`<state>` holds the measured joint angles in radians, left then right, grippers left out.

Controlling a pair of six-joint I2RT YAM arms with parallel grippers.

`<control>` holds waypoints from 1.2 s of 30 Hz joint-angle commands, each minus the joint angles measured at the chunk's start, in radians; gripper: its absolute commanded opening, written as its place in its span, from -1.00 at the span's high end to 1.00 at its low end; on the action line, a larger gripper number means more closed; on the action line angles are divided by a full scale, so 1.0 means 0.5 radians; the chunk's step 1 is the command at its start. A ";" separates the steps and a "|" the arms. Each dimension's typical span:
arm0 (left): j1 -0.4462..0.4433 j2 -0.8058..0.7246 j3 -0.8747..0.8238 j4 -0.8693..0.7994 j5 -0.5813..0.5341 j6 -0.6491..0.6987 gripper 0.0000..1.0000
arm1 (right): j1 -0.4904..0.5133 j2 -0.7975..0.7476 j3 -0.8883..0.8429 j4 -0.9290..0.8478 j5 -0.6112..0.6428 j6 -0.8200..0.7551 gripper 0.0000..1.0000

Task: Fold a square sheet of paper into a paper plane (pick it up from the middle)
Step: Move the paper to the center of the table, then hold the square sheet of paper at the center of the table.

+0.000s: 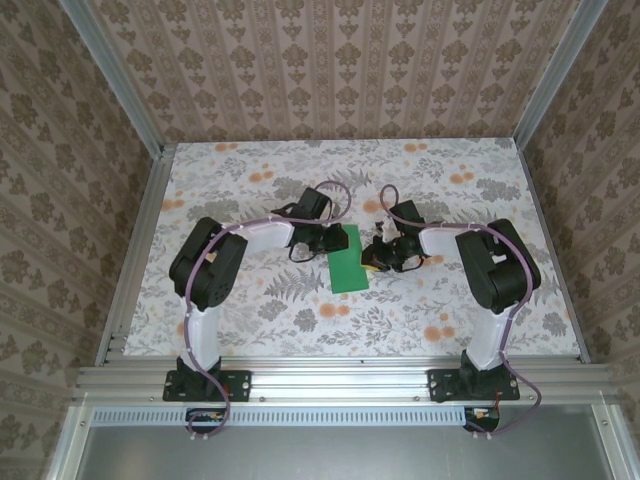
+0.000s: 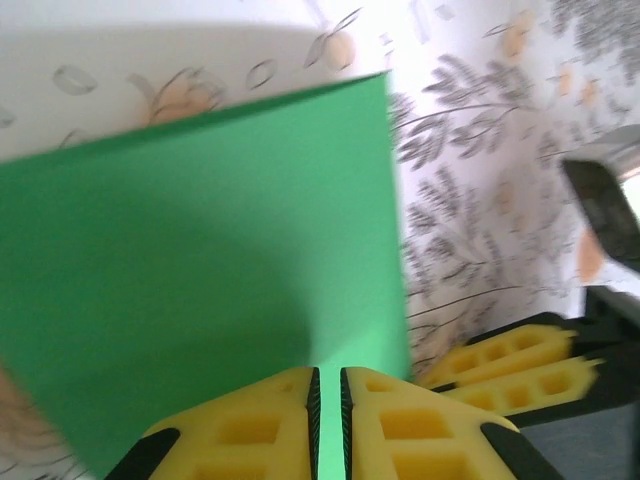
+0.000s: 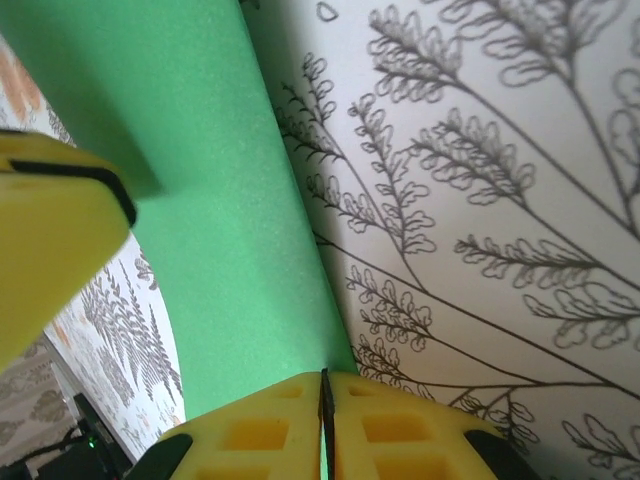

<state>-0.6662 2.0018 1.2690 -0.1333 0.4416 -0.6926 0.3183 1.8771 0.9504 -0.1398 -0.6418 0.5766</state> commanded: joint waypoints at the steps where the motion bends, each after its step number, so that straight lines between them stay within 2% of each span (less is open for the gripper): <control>1: 0.004 0.063 0.076 0.091 0.076 -0.061 0.67 | 0.038 0.087 0.004 -0.188 -0.032 -0.127 0.78; 8: -0.002 0.192 0.163 0.112 0.114 -0.072 0.67 | 0.073 0.128 0.039 -0.187 -0.057 -0.150 0.79; 22: 0.001 0.327 0.263 -0.065 -0.068 -0.044 0.77 | 0.084 0.126 0.062 -0.217 -0.064 -0.165 0.79; 28: -0.002 0.360 0.239 -0.120 -0.081 -0.048 0.81 | 0.085 0.069 0.164 -0.070 -0.070 0.004 0.79; 36: -0.002 0.368 0.202 -0.161 -0.103 -0.048 0.84 | 0.086 0.229 0.363 -0.060 0.078 0.130 0.78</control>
<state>-0.6640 2.1403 1.3861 -0.1200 0.4351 -0.7151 0.3580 1.9495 1.0985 -0.1646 -0.6483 0.6064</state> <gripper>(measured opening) 0.083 0.110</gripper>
